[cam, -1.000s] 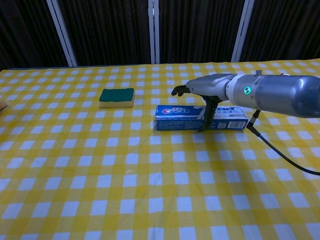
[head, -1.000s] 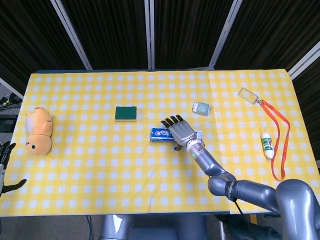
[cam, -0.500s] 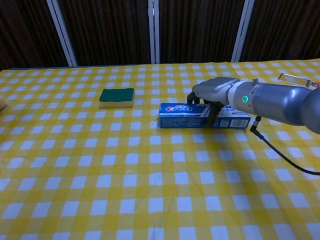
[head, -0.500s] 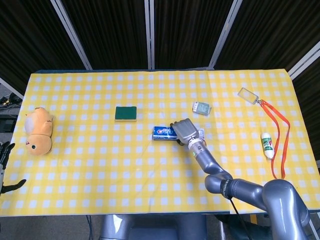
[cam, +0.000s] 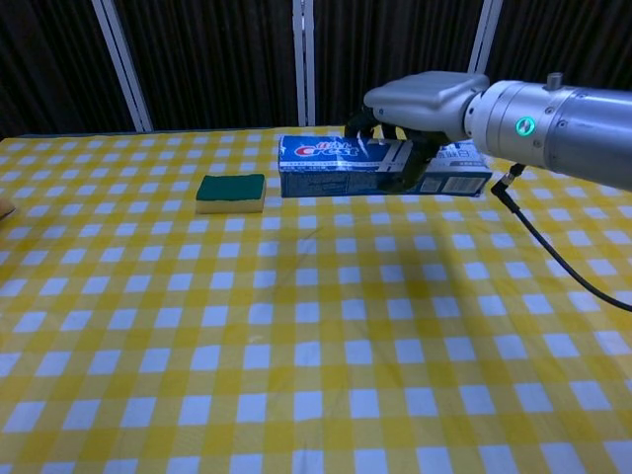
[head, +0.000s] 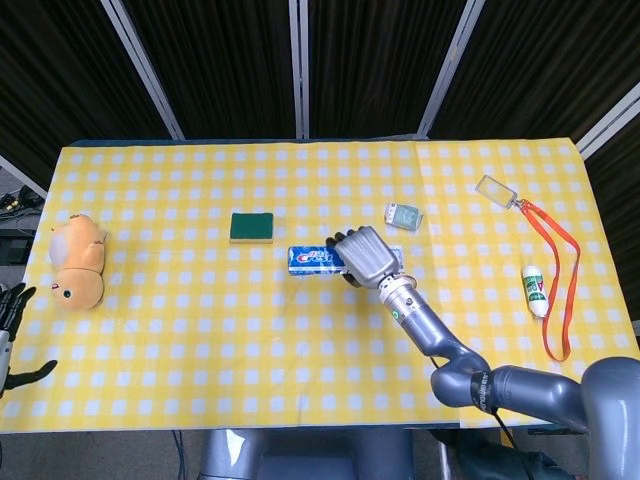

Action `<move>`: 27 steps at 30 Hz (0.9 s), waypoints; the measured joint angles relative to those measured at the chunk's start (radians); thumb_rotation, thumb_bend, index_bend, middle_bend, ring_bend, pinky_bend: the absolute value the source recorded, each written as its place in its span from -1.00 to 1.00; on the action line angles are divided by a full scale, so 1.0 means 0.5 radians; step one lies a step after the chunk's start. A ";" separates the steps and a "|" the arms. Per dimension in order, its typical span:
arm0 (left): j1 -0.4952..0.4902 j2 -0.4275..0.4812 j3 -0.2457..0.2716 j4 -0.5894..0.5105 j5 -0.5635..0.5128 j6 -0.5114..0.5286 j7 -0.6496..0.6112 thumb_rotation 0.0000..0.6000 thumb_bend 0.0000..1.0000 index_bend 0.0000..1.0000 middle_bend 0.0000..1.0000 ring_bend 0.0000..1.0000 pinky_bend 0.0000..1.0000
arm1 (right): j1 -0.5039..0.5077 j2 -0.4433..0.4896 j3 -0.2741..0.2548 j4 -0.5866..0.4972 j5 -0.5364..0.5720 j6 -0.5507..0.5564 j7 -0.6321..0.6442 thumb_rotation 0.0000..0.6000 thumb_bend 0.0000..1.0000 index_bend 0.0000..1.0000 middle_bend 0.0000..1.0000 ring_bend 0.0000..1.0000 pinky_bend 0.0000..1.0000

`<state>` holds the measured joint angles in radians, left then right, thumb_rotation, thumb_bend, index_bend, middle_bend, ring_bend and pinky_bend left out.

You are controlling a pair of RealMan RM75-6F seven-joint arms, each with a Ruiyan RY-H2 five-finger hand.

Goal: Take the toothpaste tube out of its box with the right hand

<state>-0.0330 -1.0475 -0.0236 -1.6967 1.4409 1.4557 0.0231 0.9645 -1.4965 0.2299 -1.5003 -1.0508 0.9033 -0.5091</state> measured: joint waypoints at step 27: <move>0.070 0.082 0.049 -0.062 0.165 0.158 -0.128 1.00 -1.00 -1.00 -1.00 -1.00 -1.00 | -0.408 0.210 0.619 -0.822 0.525 0.151 1.578 1.00 -0.25 0.11 0.18 0.03 -0.07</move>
<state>0.0021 -1.0065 0.0007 -1.7280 1.5234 1.5349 -0.0409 0.7607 -1.3916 0.5394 -1.9112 -0.7884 0.9786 0.2799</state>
